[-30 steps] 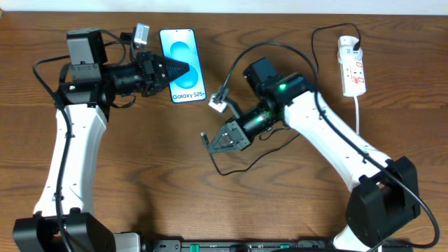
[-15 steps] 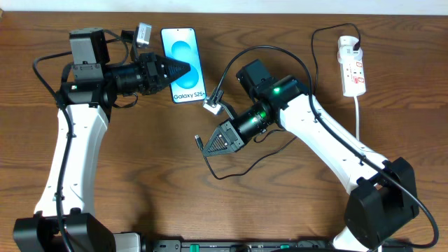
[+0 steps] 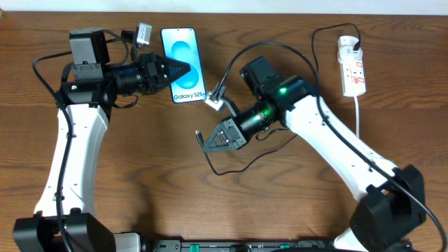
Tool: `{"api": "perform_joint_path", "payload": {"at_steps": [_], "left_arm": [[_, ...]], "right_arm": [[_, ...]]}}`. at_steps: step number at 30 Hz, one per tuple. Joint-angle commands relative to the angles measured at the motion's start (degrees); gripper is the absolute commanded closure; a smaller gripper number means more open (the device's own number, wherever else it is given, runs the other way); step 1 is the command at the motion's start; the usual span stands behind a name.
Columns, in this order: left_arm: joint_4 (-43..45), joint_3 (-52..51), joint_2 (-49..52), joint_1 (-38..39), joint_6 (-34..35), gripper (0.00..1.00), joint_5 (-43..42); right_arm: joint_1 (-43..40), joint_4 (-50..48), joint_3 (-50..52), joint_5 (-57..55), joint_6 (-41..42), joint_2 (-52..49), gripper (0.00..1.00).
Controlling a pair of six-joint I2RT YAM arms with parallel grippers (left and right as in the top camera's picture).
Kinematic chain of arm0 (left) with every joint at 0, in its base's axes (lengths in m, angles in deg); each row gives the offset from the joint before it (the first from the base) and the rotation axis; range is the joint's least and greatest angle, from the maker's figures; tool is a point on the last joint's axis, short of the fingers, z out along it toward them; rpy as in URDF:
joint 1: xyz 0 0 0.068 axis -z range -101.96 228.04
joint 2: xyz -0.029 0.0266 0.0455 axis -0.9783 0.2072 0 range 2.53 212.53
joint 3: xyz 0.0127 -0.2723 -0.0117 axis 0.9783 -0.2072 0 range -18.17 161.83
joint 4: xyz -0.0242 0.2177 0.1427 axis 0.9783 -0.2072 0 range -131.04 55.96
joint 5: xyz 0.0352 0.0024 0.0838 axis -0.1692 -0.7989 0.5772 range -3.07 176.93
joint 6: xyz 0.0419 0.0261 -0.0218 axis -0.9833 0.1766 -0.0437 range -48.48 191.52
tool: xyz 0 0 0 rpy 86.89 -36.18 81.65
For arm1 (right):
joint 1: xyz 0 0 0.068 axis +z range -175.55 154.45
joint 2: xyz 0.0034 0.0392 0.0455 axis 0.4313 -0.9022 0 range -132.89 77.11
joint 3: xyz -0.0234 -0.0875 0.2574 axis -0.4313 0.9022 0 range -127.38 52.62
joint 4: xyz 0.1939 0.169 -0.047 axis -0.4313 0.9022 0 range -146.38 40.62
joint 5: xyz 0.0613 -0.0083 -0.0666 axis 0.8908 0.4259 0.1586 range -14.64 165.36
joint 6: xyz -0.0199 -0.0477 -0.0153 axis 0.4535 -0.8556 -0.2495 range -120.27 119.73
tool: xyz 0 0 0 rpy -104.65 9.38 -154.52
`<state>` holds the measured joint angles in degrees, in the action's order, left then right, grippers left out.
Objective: Plug charger to phone and switch on socket
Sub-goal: 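Align the USB-C plug with the phone's bottom port, right gripper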
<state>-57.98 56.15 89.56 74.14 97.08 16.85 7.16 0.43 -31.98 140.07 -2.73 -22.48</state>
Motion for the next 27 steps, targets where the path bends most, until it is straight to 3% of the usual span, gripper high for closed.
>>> {"api": "perform_joint_path", "payload": {"at_steps": [1,10,20,27], "left_arm": [[0.31,1.75,-0.66,0.11,2.23,0.93,-0.83],[4.07,1.75,-0.66,0.13,4.96,0.93,-7.72],[5.22,1.75,-0.66,0.13,5.84,0.93,-7.93],[5.22,1.75,-0.66,0.13,5.81,0.93,-7.96]], "right_arm": [[-0.79,-1.60,0.07,-0.85,1.95,2.99,0.99],[-1.11,-4.42,0.07,0.31,5.20,3.04,0.99],[-1.18,-11.02,0.07,2.86,7.69,3.04,0.99],[-1.18,-14.49,0.07,-2.75,12.74,3.04,0.99]]}}
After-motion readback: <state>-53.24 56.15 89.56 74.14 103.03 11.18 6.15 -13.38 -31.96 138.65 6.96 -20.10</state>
